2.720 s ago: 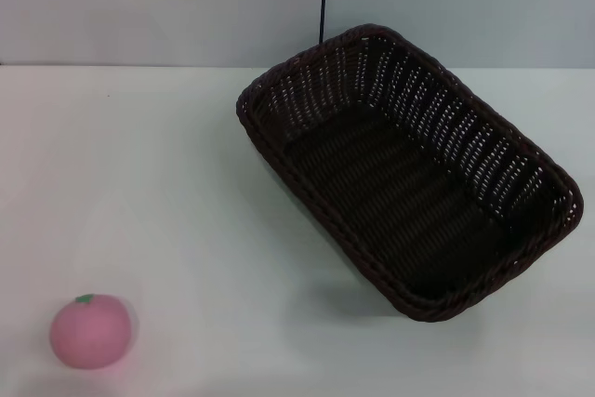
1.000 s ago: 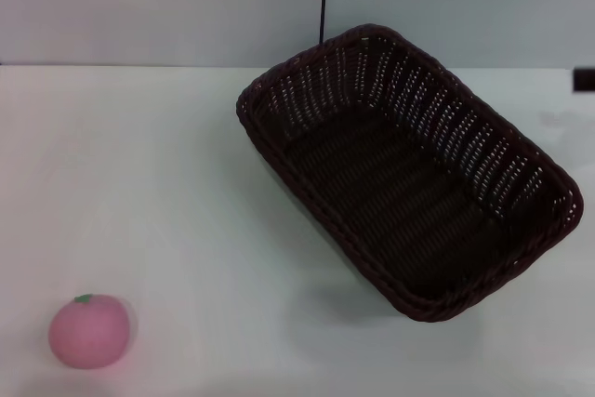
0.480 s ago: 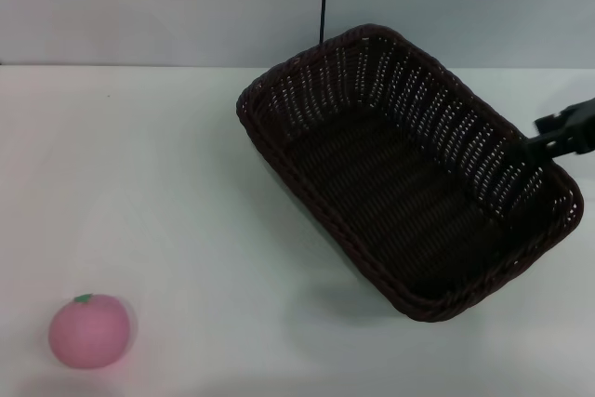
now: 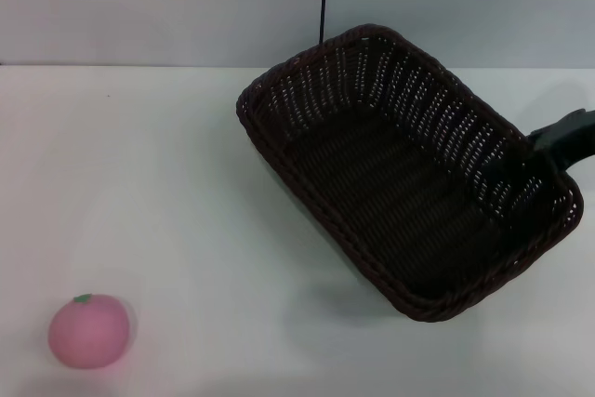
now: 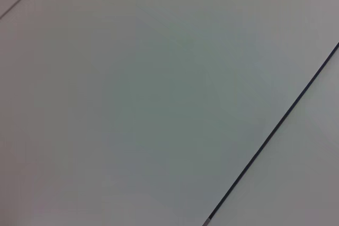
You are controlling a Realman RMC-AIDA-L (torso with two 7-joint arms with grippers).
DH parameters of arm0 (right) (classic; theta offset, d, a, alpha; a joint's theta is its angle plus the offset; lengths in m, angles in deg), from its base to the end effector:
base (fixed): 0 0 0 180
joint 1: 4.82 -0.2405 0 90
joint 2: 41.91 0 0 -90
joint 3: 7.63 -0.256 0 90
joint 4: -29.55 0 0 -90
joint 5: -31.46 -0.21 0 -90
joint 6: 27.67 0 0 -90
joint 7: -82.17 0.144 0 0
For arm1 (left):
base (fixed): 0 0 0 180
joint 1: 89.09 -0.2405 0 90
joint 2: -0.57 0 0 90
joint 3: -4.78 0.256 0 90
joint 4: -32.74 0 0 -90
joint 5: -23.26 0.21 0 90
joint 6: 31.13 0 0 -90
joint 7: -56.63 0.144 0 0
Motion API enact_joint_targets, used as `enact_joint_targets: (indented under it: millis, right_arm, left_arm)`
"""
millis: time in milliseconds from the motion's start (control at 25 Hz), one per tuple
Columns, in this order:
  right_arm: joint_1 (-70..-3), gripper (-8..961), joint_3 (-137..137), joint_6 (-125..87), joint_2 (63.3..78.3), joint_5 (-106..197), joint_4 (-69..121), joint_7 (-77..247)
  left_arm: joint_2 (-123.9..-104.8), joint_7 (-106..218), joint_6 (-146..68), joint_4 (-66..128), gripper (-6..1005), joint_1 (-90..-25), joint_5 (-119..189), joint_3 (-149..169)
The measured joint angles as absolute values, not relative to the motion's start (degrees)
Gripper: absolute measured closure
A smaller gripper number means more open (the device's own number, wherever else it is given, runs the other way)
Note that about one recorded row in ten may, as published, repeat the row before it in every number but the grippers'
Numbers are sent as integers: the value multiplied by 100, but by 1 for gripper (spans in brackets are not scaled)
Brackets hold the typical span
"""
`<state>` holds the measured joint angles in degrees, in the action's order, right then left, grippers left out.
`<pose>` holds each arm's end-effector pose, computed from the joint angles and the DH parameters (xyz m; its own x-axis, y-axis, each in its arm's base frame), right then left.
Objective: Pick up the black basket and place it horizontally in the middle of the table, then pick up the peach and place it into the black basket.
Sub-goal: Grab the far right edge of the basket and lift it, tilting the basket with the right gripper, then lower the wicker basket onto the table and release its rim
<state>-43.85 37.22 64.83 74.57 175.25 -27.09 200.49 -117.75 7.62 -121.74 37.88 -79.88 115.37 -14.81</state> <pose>0.2435 0.3715 0.0470 0.7437 -0.6672 -0.0420 -0.6539 -0.7129 -0.2533 -0.3915 0.2090 0.0434 0.1078 -0.2728 0.9560 0.9939 0.0068 -0.1101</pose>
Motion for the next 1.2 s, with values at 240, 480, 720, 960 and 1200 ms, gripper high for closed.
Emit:
enact_joint_targets:
  millis: [240,480,720,960,1200]
  right_arm:
    - [-4355,390,3699,6491,7461,17515,-2709,20021]
    - [-4340,521,3688,6492,7464,17466,-2729,20014]
    - [-4067,755,3660,6521,7412,16432,-2965,19959]
    - [-3730,761,3679,6558,7431,15378,-3401,19744]
    - [-3744,762,3711,6719,7406,14783,-3493,19366]
  left_arm:
    - [-11772,756,-12146,3792,880,-7983,11537,-1481]
    - [-11780,732,-12111,3793,880,-7978,11537,-1481]
    - [-11776,689,-12112,3793,880,-7995,11537,-1481]
    - [-11772,681,-12111,3793,879,-8002,11537,-1482]
    - [-11776,655,-12111,3792,879,-7981,11536,-1482]
